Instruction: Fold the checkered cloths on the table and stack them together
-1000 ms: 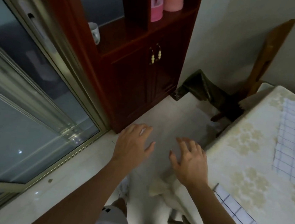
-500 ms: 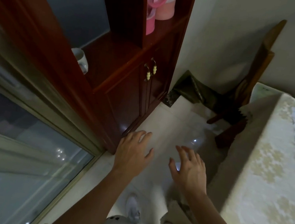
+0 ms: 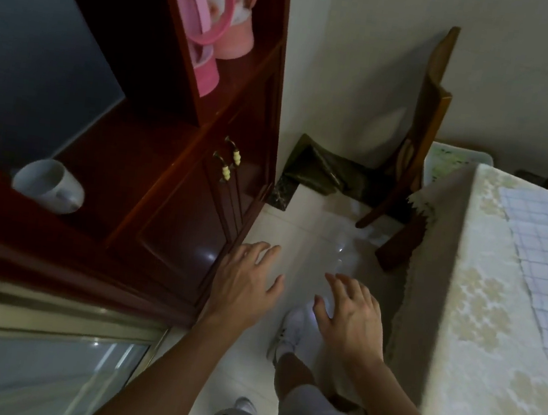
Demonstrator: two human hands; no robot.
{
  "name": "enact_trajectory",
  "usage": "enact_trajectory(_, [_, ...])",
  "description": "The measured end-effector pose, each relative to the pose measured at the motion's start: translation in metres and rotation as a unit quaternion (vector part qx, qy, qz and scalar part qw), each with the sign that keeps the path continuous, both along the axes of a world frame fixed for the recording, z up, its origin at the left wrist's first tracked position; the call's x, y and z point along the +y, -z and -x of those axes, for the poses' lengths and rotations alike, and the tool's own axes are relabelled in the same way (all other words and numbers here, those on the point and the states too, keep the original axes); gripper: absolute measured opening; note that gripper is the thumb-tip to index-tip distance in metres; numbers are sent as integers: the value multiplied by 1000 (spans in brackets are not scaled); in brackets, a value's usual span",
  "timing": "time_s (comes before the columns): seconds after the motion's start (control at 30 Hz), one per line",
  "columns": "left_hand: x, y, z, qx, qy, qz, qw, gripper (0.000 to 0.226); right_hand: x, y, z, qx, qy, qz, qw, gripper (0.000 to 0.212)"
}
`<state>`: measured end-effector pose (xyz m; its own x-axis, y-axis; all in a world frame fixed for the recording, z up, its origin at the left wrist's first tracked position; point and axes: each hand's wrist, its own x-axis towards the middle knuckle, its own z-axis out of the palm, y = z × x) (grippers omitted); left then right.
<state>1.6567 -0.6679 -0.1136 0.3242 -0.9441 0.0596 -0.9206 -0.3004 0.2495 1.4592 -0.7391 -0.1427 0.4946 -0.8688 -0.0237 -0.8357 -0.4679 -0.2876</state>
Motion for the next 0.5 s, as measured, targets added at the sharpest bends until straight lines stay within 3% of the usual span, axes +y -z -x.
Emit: enact_trajectory(0.5, [-288,-20,-16,-60,148,-60,985,55,-262,3,-26,-55,90,-21,994,57])
